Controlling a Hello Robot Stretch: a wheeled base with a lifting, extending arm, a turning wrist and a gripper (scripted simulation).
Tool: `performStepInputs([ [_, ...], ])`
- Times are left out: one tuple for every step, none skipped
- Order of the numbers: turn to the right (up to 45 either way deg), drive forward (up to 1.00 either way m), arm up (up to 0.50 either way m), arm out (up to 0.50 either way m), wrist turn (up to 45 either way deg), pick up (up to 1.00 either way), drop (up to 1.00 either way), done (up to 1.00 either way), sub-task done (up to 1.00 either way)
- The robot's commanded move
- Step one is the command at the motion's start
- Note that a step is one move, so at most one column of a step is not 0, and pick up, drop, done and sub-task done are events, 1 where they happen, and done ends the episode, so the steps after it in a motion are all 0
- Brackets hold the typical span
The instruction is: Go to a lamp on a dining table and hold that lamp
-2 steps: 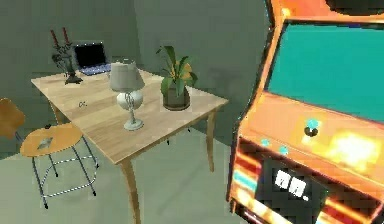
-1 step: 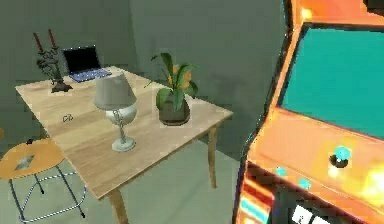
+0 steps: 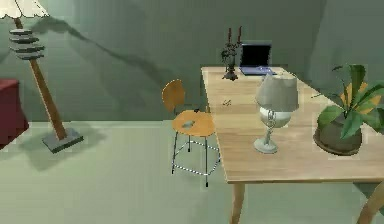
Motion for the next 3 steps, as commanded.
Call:
performStepInputs([
  [-45.0,0.0,0.0,0.0,0.0,0.0,0.0,0.0,0.0],
  [-18.0,0.0,0.0,0.0,0.0,0.0,0.0,0.0,0.0],
  [45.0,0.0,0.0,0.0,0.0,0.0,0.0,0.0,0.0],
])
